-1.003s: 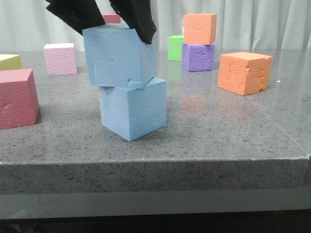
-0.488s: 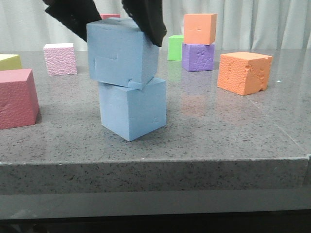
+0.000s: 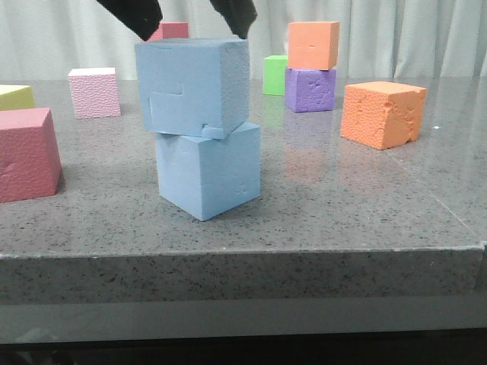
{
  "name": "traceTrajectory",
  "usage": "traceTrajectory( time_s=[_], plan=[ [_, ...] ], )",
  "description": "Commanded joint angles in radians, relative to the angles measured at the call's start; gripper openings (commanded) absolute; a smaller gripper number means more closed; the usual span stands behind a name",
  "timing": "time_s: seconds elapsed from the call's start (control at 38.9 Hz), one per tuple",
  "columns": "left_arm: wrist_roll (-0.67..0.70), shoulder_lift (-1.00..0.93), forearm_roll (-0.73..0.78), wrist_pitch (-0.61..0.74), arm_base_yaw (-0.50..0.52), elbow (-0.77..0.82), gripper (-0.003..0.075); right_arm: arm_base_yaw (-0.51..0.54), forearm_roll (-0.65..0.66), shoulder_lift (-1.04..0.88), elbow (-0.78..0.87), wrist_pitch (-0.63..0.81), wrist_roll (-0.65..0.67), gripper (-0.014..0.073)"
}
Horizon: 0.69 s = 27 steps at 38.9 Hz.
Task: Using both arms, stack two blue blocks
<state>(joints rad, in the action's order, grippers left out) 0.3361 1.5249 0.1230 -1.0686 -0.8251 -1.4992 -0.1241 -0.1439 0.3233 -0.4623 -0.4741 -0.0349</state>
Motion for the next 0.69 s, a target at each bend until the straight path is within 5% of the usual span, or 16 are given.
traceTrajectory(
  time_s=[0.0, 0.21, 0.46, 0.67],
  plan=[
    [0.003, -0.035, 0.049, 0.007, -0.007, -0.064, 0.0542, 0.005, 0.002, 0.004, -0.027, 0.085, -0.008, -0.0068],
    [-0.001, -0.046, 0.095, -0.006, -0.007, -0.109, 0.0466, 0.005, 0.002, 0.004, -0.027, 0.085, -0.008, -0.0068],
    [-0.001, -0.099, 0.104, 0.087, -0.007, -0.093, -0.0018, 0.005, 0.002, 0.004, -0.027, 0.086, -0.008, -0.0068],
    [-0.001, -0.251, 0.107, 0.27, -0.007, 0.064, -0.002, 0.005, 0.002, 0.004, -0.027, 0.086, -0.008, -0.0068]
  ],
)
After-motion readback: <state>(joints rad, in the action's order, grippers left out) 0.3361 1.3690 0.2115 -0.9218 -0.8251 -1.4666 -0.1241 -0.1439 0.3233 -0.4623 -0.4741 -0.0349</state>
